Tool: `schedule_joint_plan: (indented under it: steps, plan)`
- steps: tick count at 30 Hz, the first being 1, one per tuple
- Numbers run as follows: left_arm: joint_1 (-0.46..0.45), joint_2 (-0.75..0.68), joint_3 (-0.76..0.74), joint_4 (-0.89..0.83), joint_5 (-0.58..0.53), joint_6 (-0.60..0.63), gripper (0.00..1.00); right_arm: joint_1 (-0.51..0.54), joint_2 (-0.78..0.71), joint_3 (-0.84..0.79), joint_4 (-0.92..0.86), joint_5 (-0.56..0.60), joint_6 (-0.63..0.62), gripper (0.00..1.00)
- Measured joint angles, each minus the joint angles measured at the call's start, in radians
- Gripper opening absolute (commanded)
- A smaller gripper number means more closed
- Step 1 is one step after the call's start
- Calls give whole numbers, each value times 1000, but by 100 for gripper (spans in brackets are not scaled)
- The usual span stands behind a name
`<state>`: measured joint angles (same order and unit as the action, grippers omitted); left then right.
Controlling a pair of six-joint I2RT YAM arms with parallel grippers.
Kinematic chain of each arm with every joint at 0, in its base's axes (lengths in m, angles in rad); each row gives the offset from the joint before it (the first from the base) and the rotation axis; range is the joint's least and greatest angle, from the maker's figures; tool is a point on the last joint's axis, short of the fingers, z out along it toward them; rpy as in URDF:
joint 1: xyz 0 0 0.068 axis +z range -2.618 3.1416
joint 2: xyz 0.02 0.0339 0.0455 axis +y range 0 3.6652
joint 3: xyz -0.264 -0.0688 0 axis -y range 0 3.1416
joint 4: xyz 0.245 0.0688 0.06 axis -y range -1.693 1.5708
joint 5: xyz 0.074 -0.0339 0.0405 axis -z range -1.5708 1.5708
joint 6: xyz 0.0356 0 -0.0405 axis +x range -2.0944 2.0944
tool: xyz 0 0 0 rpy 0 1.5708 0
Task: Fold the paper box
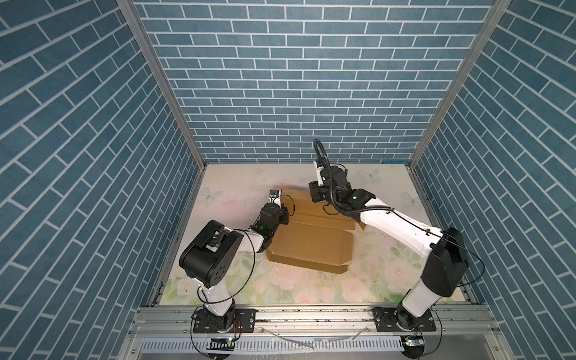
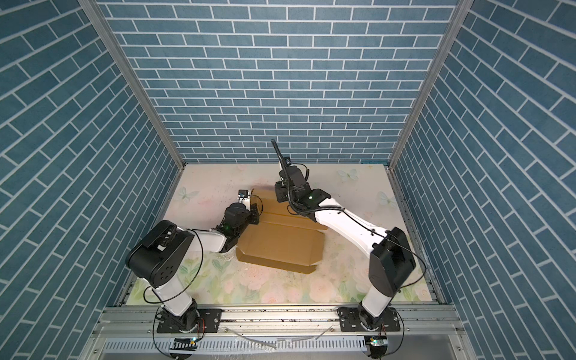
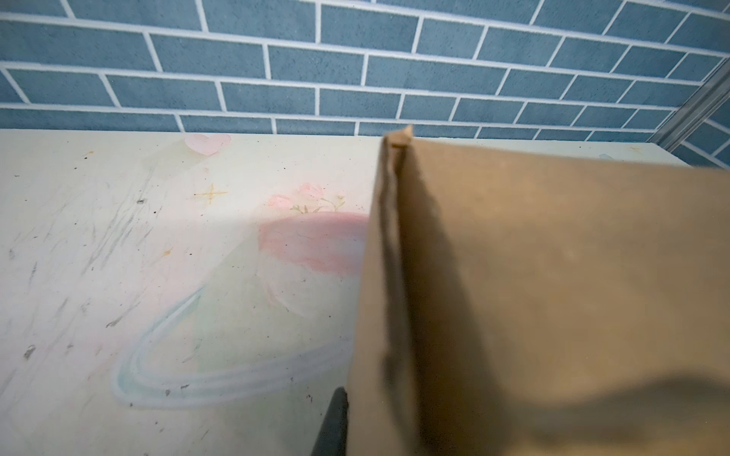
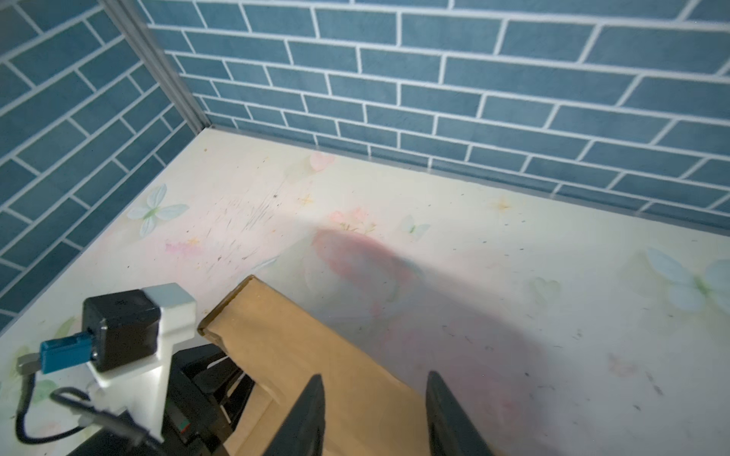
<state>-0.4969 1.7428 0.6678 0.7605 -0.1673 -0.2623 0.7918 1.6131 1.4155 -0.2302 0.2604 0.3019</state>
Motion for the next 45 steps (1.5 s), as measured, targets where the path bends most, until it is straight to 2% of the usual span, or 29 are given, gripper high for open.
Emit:
schedule_joint_plan:
  steps: [7, 17, 22, 29, 36, 45]
  plan:
    - [0, 0, -6, 1, -45, -14, 4, -39, -179, -115, -87, 75, -11, 46]
    - [0, -38, -24, -26, -126, -31, 0, -81, -274, -275, -170, 96, 42, 46]
    - [0, -52, -24, -58, -156, -38, 0, -107, -279, -349, -172, 64, 115, 48]
    - [0, -55, -24, -91, -183, -45, 0, -142, -279, -449, -114, -6, 217, 57]
    - [0, -66, -24, -114, -204, -45, 0, -182, -251, -536, -2, -82, 297, 58]
    - [0, -74, -24, -134, -214, -50, 0, -204, -185, -573, 122, -153, 340, 60]
